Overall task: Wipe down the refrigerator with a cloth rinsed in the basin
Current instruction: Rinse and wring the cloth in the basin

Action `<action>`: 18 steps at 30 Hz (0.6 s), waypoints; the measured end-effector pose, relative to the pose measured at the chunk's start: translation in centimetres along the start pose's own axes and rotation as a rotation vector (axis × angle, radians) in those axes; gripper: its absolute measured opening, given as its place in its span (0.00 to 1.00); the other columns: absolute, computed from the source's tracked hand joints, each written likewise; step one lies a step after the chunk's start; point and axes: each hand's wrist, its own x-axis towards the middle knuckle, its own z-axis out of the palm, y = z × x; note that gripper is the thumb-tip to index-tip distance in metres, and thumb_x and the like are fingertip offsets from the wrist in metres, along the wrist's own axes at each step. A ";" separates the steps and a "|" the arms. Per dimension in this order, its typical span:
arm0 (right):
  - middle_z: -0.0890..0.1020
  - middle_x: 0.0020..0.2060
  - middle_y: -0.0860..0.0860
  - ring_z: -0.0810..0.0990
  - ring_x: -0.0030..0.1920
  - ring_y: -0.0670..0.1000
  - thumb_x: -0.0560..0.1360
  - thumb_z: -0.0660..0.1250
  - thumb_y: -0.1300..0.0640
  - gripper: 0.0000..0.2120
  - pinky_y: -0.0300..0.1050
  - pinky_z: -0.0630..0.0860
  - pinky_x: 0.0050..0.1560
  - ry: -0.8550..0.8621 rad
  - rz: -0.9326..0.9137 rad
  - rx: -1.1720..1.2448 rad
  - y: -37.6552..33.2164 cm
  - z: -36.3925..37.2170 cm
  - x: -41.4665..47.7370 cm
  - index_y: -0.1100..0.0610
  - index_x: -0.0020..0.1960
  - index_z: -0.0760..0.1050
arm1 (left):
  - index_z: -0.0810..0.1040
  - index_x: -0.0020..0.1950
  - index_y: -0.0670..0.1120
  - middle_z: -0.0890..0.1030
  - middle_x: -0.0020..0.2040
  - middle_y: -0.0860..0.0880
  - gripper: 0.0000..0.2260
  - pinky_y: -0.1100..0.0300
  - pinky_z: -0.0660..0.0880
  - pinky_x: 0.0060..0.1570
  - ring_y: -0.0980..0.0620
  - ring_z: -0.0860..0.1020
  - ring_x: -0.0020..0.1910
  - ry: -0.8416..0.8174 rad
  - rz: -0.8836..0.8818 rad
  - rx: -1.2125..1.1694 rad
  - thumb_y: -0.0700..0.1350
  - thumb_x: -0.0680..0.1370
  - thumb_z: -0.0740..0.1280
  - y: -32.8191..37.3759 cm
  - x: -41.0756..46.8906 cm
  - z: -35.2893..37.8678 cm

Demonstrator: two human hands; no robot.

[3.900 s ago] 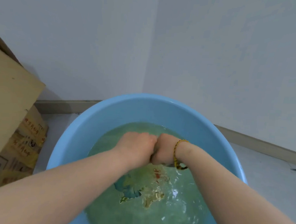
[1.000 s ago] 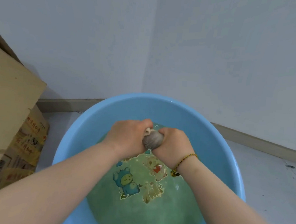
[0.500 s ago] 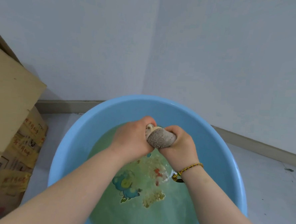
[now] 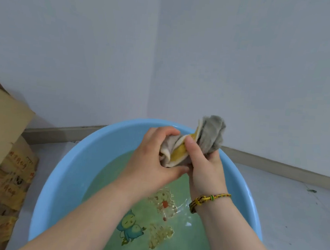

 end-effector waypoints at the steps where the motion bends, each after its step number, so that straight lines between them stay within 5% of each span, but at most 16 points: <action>1: 0.81 0.39 0.49 0.80 0.44 0.50 0.72 0.67 0.59 0.04 0.48 0.75 0.52 0.026 -0.015 0.018 -0.3 -0.3 0.1 0.54 0.46 0.73 | 0.66 0.46 0.65 0.69 0.51 0.63 0.24 0.80 0.66 0.44 0.71 0.70 0.47 -0.035 -0.019 -0.037 0.45 0.64 0.76 0.3 0.0 0.1; 6: 0.83 0.34 0.46 0.82 0.37 0.44 0.73 0.64 0.63 0.07 0.41 0.79 0.43 -0.069 -0.064 0.123 -1.4 -1.8 0.5 0.56 0.50 0.72 | 0.75 0.43 0.56 0.78 0.43 0.57 0.10 0.69 0.74 0.33 0.62 0.77 0.33 -0.026 -0.207 -0.438 0.41 0.70 0.70 1.1 0.7 -0.4; 10: 0.82 0.45 0.49 0.82 0.41 0.44 0.76 0.61 0.57 0.17 0.41 0.79 0.48 -0.039 0.003 0.247 -1.6 -2.8 1.0 0.58 0.64 0.67 | 0.78 0.41 0.52 0.82 0.32 0.56 0.09 0.68 0.76 0.33 0.62 0.80 0.32 0.002 -0.393 -0.660 0.40 0.76 0.62 0.7 1.1 -0.3; 13: 0.83 0.45 0.51 0.82 0.46 0.48 0.77 0.58 0.55 0.12 0.42 0.79 0.48 -0.059 0.019 0.292 -1.6 -3.1 1.1 0.58 0.57 0.73 | 0.78 0.42 0.51 0.82 0.35 0.54 0.10 0.63 0.75 0.38 0.57 0.80 0.35 -0.009 -0.488 -0.700 0.40 0.78 0.60 0.5 1.2 -0.1; 15: 0.84 0.37 0.49 0.83 0.39 0.46 0.78 0.58 0.56 0.09 0.41 0.80 0.42 -0.034 0.034 0.277 -1.7 -3.3 1.0 0.57 0.49 0.76 | 0.78 0.43 0.50 0.81 0.40 0.52 0.10 0.62 0.72 0.40 0.55 0.78 0.40 0.001 -0.528 -0.634 0.41 0.79 0.59 0.4 1.4 0.2; 18: 0.82 0.29 0.45 0.80 0.33 0.44 0.77 0.61 0.58 0.07 0.39 0.78 0.36 0.059 -0.051 0.059 -1.9 -3.6 0.9 0.54 0.42 0.75 | 0.76 0.48 0.52 0.77 0.49 0.55 0.08 0.73 0.67 0.39 0.65 0.72 0.42 0.104 -0.434 -0.345 0.45 0.79 0.58 0.6 1.2 0.8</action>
